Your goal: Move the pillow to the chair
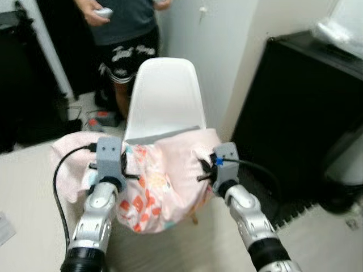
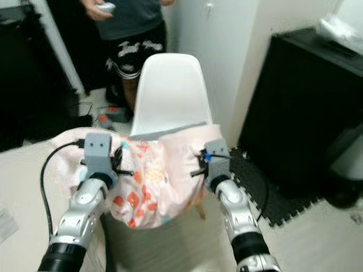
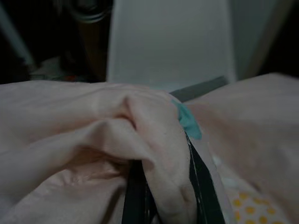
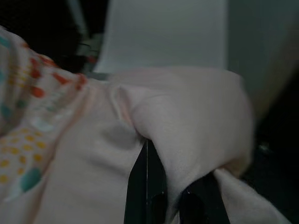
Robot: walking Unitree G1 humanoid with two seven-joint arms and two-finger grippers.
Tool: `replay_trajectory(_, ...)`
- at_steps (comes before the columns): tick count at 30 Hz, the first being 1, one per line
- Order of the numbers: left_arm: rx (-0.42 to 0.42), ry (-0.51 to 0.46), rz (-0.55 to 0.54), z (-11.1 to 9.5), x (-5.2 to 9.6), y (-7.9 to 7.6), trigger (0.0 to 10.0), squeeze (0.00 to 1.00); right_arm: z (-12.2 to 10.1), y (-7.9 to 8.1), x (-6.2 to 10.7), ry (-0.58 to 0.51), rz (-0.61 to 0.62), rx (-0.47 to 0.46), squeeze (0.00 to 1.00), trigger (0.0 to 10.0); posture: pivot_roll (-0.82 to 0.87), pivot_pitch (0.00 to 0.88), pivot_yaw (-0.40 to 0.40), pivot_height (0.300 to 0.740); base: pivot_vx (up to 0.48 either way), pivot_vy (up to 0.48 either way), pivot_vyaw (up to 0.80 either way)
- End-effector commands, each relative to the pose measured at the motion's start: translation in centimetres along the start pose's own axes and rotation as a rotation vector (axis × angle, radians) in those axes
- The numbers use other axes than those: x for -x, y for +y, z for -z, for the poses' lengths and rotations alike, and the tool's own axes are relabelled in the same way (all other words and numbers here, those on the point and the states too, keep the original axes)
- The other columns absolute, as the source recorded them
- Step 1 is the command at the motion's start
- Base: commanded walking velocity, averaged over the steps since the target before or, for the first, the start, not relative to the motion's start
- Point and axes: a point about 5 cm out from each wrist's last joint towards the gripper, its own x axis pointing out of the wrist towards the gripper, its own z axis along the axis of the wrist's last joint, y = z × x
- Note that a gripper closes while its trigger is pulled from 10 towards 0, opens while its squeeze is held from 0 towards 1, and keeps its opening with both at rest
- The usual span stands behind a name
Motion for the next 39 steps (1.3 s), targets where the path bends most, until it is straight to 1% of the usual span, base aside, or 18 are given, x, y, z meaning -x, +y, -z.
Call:
replay_trajectory(1, -0.002, -0.01, 0.037, -0.12, -0.2, -0.83, 10.0, 0.0, -1.19, 0.19, -0.38, -0.052, -0.012, -0.002, 0.0, 10.0, -0.02, 0.061, 0.007, 0.74, 0.0, 0.0, -0.8)
replay_trajectory(14, 0.006, 0.006, 0.014, 0.38, -0.14, -0.85, 10.0, 0.0, -0.91, 0.08, -0.26, -0.047, 0.003, -0.011, 0.0, 10.0, -0.02, 0.069, 0.008, 0.74, 0.0, 0.0, -0.8)
replay_trajectory(39, -0.011, 0.004, -0.001, 0.19, -0.3, -0.49, 10.0, 0.0, -0.69, -0.08, -0.25, -0.039, 0.013, -0.016, 0.0, 10.0, -0.02, 0.086, 0.011, 0.74, 0.0, 0.0, -0.8)
